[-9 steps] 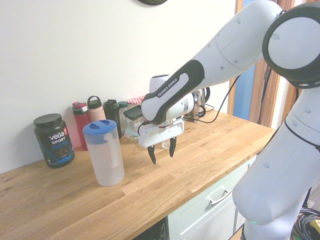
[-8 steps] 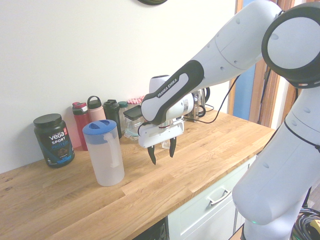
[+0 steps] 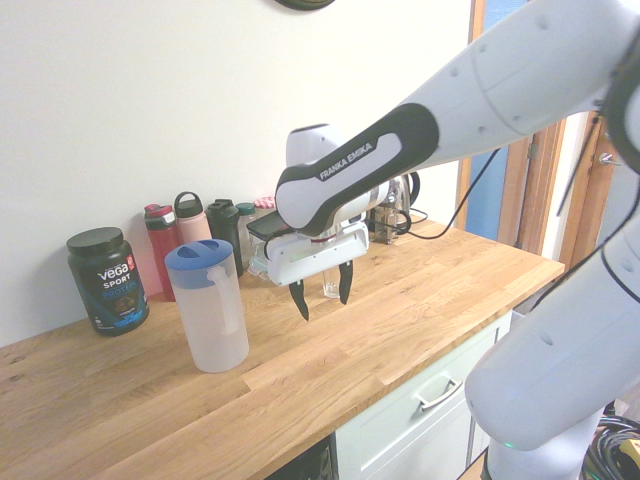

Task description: Pour me some water

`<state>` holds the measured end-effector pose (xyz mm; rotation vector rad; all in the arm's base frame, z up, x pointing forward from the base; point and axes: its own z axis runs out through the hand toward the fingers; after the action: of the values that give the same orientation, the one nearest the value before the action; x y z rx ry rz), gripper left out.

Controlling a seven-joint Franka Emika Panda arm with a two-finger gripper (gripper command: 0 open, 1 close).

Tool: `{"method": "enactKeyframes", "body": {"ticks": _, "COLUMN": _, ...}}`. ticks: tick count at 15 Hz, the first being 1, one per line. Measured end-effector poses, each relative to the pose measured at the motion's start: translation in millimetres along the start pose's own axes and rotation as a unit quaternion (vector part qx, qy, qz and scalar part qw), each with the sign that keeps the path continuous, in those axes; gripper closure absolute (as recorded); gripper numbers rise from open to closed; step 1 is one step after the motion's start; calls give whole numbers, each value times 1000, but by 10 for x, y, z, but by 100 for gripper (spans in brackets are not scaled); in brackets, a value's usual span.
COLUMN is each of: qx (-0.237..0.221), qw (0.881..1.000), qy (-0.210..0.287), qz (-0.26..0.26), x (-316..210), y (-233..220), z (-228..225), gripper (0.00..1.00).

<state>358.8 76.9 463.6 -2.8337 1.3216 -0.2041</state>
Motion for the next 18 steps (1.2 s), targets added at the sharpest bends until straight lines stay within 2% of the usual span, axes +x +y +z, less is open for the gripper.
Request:
{"method": "enactKeyframes", "body": {"ticks": 3, "qx": 56, "qw": 997, "qy": 48, "qz": -28, "x": -624, "y": -76, "z": -340, "gripper": 0}}
{"method": "enactKeyframes", "body": {"ticks": 6, "qx": 91, "qw": 991, "qy": 88, "qz": -33, "x": -1108, "y": -304, "z": -365, "gripper": 0}}
{"method": "enactKeyframes", "body": {"ticks": 10, "qx": 134, "qw": 983, "qy": 123, "qz": -7, "x": -1222, "y": -757, "z": -353, "gripper": 0}}
{"method": "enactKeyframes", "body": {"ticks": 13, "qx": 140, "qw": 981, "qy": 137, "qz": -4, "x": -1157, "y": -1081, "z": -323, "gripper": 0}}
{"method": "enactKeyframes", "body": {"ticks": 14, "qx": 141, "qw": 981, "qy": 136, "qz": -4, "x": -1115, "y": -1157, "z": -297, "gripper": 100}}
{"method": "enactKeyframes", "body": {"ticks": 18, "qx": 143, "qw": 981, "qy": 132, "qz": 1, "x": -931, "y": -1283, "z": -171, "gripper": 100}}
